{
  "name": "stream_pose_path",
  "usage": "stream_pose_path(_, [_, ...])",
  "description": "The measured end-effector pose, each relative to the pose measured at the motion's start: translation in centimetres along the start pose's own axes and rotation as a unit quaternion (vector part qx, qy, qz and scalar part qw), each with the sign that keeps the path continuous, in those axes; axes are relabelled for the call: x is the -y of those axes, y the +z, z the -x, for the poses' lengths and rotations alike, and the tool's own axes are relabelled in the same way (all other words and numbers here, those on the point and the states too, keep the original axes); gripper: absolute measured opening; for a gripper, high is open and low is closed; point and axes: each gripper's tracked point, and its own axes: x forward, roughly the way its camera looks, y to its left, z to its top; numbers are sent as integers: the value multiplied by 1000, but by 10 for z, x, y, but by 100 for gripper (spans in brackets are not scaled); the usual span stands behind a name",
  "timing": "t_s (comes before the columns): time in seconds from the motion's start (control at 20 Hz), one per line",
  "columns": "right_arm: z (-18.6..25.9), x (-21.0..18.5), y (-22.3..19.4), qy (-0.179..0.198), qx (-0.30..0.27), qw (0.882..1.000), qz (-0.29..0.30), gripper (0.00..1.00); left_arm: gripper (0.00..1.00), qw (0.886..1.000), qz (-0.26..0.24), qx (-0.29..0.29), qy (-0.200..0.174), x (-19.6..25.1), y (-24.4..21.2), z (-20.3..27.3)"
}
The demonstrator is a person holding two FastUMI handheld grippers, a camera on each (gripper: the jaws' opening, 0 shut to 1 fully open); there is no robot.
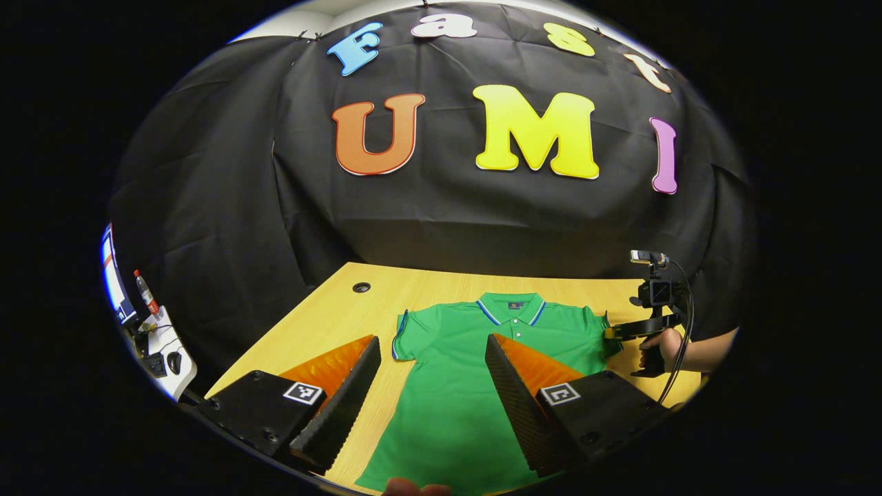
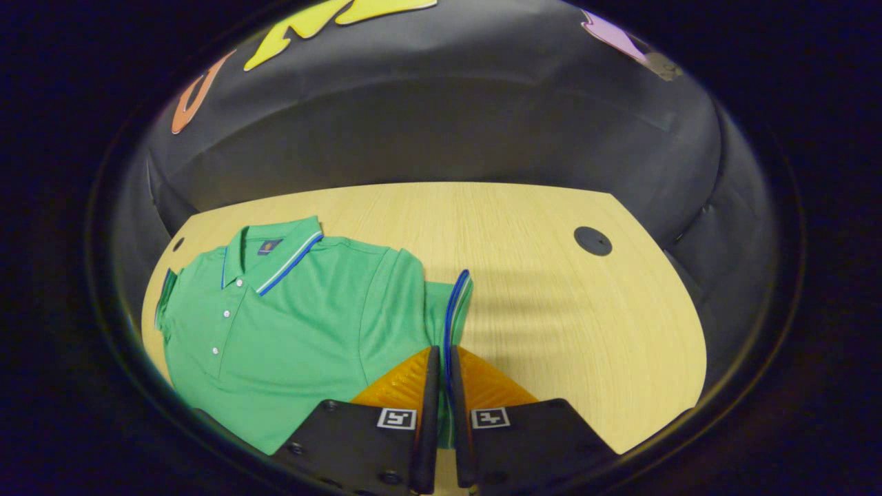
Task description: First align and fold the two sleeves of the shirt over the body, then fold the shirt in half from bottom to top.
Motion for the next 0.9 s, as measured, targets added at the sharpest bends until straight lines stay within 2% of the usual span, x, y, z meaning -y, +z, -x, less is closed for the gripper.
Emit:
stream_pose_path(0.05, [3,0,2,1,-2,1000,-3,4,99,1000,0,-1,0,0,-1,0])
stream_pose_path(0.1, [1,0,1,3,-2,1000,-4,2,99,1000,0,-1,0,-1,-2,0])
stream_pose_path(0.3, [17,3,23,2,32,999,-24,4,99,1000,0,0,4,-8,-2,0])
stream_pose_path(0.45, [35,-10,38,8,52,999,2,4,99,1000,10,-4,7,-11,-6,-1])
stream_pose_path(0.7, [55,-59,45,33,55,997,48,4,99,1000,2,6,14,-20,0,2])
stream_pose_path(0.9, [48,-97,44,45,48,996,62,4,99,1000,3,16,26,-35,5,9])
